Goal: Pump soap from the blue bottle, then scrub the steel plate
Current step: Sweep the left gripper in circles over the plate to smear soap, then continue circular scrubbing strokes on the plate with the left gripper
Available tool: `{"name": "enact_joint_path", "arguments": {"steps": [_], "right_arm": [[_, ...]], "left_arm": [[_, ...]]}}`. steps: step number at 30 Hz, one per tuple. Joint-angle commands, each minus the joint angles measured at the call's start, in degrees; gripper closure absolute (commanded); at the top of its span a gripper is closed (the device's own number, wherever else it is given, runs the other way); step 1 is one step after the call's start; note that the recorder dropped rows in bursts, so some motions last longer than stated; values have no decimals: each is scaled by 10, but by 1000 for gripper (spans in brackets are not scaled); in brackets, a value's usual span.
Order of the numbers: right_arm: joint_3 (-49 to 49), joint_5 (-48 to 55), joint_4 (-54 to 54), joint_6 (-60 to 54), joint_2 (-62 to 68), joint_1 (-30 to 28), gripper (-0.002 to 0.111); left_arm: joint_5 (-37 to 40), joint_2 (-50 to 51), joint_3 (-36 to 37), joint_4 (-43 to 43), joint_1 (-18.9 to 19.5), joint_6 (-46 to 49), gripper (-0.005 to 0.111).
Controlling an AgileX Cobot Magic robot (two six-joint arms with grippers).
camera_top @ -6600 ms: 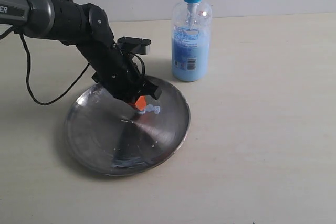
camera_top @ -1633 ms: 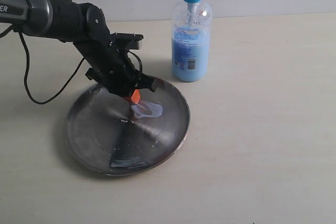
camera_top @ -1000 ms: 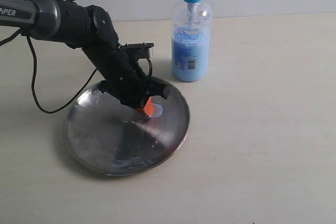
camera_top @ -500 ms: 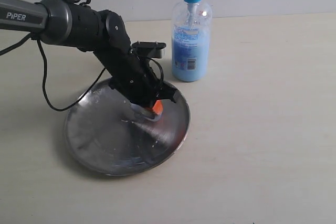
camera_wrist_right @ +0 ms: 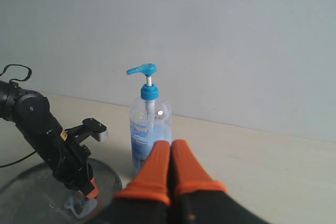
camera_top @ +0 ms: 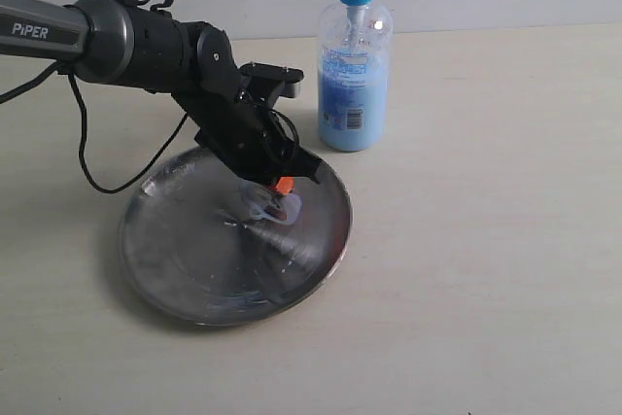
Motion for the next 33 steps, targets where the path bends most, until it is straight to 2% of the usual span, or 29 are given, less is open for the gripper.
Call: {"name": "enact_joint_path", "arguments": {"steps": [1, 17, 27, 33], "right_arm": [[2, -1, 1, 1, -3, 1, 108], [2, -1, -2, 1, -3, 1, 108], [2, -1, -2, 1, -3, 1, 108], [2, -1, -2, 1, -3, 1, 108]], "left_arm": [[-14, 13, 7, 1, 1, -4, 107], [72, 13, 7, -30, -26, 19, 107], [36, 13, 7, -32, -34, 28, 107], [14, 18, 7, 23, -33, 19, 107]]}}
